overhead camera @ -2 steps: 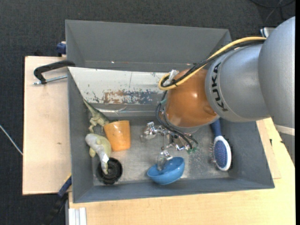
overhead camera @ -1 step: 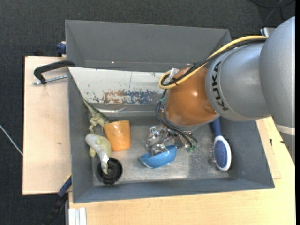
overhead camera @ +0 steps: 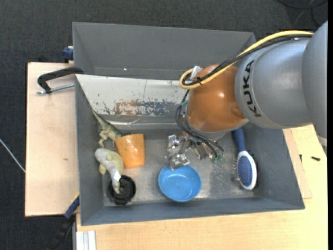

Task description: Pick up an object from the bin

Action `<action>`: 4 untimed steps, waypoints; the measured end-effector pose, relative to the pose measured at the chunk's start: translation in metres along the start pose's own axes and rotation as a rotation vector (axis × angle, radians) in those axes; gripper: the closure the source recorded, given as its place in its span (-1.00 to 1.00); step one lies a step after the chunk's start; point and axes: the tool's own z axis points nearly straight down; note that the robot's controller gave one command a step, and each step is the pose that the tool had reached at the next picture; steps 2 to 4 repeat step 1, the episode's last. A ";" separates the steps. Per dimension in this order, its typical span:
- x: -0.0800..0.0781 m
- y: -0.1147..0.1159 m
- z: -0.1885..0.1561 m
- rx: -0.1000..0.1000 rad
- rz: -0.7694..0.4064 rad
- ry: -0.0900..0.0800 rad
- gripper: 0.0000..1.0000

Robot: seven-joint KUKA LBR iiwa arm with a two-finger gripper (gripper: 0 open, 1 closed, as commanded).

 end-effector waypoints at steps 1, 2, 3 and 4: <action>-0.004 0.000 -0.085 0.002 0.000 -0.006 1.00; -0.004 0.000 -0.085 0.002 0.000 -0.006 1.00; -0.004 0.000 -0.085 0.002 0.000 -0.006 1.00; -0.004 0.000 -0.085 0.002 0.000 -0.006 1.00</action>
Offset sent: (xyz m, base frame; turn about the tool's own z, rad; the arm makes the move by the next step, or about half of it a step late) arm 0.0001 -0.0001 0.0793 0.0000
